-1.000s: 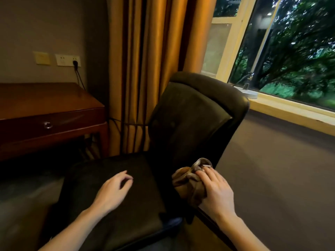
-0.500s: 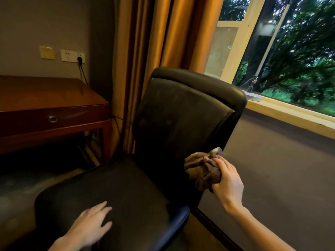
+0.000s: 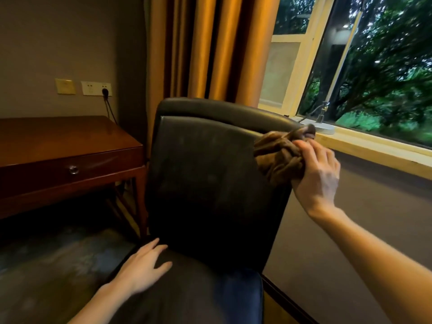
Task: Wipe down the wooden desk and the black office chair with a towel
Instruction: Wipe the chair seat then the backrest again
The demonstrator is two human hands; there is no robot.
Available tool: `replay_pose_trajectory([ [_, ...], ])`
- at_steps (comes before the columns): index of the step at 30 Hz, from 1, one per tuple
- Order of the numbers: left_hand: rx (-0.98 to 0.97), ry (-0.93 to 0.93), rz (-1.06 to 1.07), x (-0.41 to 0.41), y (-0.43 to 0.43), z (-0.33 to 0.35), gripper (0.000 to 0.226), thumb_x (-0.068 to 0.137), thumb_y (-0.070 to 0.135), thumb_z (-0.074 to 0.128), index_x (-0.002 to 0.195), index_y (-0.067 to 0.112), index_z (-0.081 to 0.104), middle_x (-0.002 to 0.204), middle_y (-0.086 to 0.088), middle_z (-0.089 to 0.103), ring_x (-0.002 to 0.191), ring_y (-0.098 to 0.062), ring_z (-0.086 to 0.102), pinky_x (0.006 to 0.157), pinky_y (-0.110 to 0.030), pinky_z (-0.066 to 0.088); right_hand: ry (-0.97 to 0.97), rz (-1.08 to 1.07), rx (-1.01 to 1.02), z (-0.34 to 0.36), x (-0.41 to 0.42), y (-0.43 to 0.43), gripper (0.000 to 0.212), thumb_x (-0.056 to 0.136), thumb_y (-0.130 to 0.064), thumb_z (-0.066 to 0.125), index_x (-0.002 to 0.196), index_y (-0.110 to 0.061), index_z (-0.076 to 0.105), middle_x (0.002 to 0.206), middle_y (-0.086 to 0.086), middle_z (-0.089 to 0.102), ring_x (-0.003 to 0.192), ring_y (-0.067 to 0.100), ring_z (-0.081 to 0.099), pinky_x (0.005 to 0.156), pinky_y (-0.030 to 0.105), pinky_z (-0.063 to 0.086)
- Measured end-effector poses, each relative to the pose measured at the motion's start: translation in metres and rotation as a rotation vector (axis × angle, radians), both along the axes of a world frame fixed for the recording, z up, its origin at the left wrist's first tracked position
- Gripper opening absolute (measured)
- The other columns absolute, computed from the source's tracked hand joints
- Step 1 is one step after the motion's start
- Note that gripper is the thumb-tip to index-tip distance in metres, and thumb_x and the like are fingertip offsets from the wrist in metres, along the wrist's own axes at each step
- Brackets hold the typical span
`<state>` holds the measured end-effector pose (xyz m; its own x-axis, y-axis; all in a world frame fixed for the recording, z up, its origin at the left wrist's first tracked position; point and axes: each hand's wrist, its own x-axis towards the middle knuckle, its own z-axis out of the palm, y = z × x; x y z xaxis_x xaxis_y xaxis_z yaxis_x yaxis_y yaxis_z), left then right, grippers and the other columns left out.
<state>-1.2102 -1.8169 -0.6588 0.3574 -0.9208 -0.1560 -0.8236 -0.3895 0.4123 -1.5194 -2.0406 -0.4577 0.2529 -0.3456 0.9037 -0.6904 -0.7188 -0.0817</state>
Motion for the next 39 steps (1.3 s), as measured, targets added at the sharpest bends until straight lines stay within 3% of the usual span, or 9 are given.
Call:
replay_pose_trajectory([
  [8, -0.431, -0.054, 0.131, 0.0, -0.047, 0.043, 0.082, 0.095, 0.06, 0.055, 0.162, 0.024, 0.023, 0.171, 0.001, 0.01, 0.157, -0.017, 0.009, 0.122, -0.038, 0.024, 0.288, 0.02, 0.21, 0.031, 0.026, -0.073, 0.083, 0.076, -0.021, 0.077, 0.152, -0.024, 0.043, 0.159, 0.015, 0.039, 0.151, 0.036, 0.028, 0.119, 0.063, 0.025],
  [11, -0.41, -0.068, 0.158, 0.008, -0.064, 0.052, 0.087, 0.096, 0.063, 0.05, 0.164, 0.023, 0.014, 0.172, 0.002, 0.002, 0.158, -0.017, 0.004, 0.123, -0.039, 0.023, 0.251, 0.107, 0.325, -0.004, 0.041, -0.089, 0.082, 0.078, -0.016, 0.078, 0.153, -0.024, 0.044, 0.165, 0.01, 0.032, 0.157, 0.028, 0.016, 0.125, 0.06, 0.016],
  [19, -0.319, -0.02, 0.233, -0.006, -0.084, 0.013, 0.101, 0.094, 0.068, 0.047, 0.162, 0.027, -0.015, 0.166, 0.003, -0.032, 0.157, -0.021, -0.016, 0.123, -0.044, 0.023, 0.209, 0.275, -0.1, -0.174, 0.041, -0.052, 0.045, 0.078, -0.019, 0.081, 0.121, -0.008, 0.075, 0.14, 0.015, 0.062, 0.139, 0.036, 0.051, 0.113, 0.068, 0.034],
  [23, -0.313, 0.006, 0.259, -0.014, -0.087, 0.012, 0.103, 0.096, 0.063, 0.052, 0.161, 0.026, -0.019, 0.165, 0.001, -0.034, 0.156, -0.026, -0.017, 0.123, -0.047, 0.022, 0.598, 0.403, -0.096, -0.276, 0.029, -0.028, 0.038, 0.086, -0.021, 0.068, 0.122, -0.014, 0.074, 0.134, 0.01, 0.067, 0.132, 0.03, 0.059, 0.112, 0.061, 0.04],
  [26, -0.288, 0.04, 0.237, -0.012, -0.087, 0.018, 0.103, 0.096, 0.061, 0.053, 0.16, 0.027, -0.02, 0.164, 0.002, -0.036, 0.157, -0.027, -0.016, 0.124, -0.046, 0.019, 0.886, 0.426, 0.154, -0.3, 0.008, -0.022, 0.069, 0.067, -0.038, 0.075, 0.133, -0.027, 0.057, 0.12, -0.005, 0.072, 0.108, 0.017, 0.072, 0.093, 0.034, 0.057],
  [28, -0.235, 0.065, 0.22, -0.008, -0.083, 0.022, 0.102, 0.096, 0.061, 0.054, 0.161, 0.028, -0.019, 0.164, 0.003, -0.035, 0.157, -0.027, -0.013, 0.124, -0.047, 0.018, 0.768, 0.425, 0.197, -0.275, 0.0, -0.018, 0.075, 0.061, -0.035, 0.078, 0.132, -0.025, 0.056, 0.124, -0.002, 0.071, 0.105, 0.019, 0.073, 0.082, 0.029, 0.06],
  [31, -0.235, 0.118, 0.188, -0.002, -0.081, 0.026, 0.1, 0.097, 0.058, 0.056, 0.162, 0.029, -0.015, 0.165, 0.003, -0.033, 0.158, -0.028, -0.009, 0.125, -0.048, 0.02, 0.436, 0.493, -0.134, -0.189, 0.007, -0.012, 0.047, 0.087, -0.019, 0.064, 0.133, -0.015, 0.067, 0.141, 0.01, 0.062, 0.126, 0.029, 0.063, 0.102, 0.043, 0.052],
  [34, -0.254, 0.161, 0.189, 0.001, -0.078, 0.026, 0.098, 0.096, 0.057, 0.058, 0.164, 0.028, -0.006, 0.167, 0.002, -0.027, 0.158, -0.03, -0.003, 0.125, -0.048, 0.021, 0.22, 0.387, -0.305, -0.077, 0.025, -0.017, 0.05, 0.093, -0.019, 0.066, 0.143, -0.017, 0.058, 0.148, 0.017, 0.055, 0.137, 0.035, 0.051, 0.114, 0.058, 0.037],
  [39, -0.286, 0.211, 0.223, -0.001, -0.07, 0.019, 0.081, 0.098, 0.054, 0.058, 0.162, 0.021, 0.022, 0.171, -0.005, -0.009, 0.158, -0.027, 0.002, 0.125, -0.044, 0.022, 0.252, -0.059, -0.169, 0.029, 0.06, -0.047, 0.069, 0.09, -0.033, 0.068, 0.154, -0.032, 0.04, 0.162, 0.019, 0.024, 0.151, 0.042, 0.017, 0.12, 0.071, 0.005],
])
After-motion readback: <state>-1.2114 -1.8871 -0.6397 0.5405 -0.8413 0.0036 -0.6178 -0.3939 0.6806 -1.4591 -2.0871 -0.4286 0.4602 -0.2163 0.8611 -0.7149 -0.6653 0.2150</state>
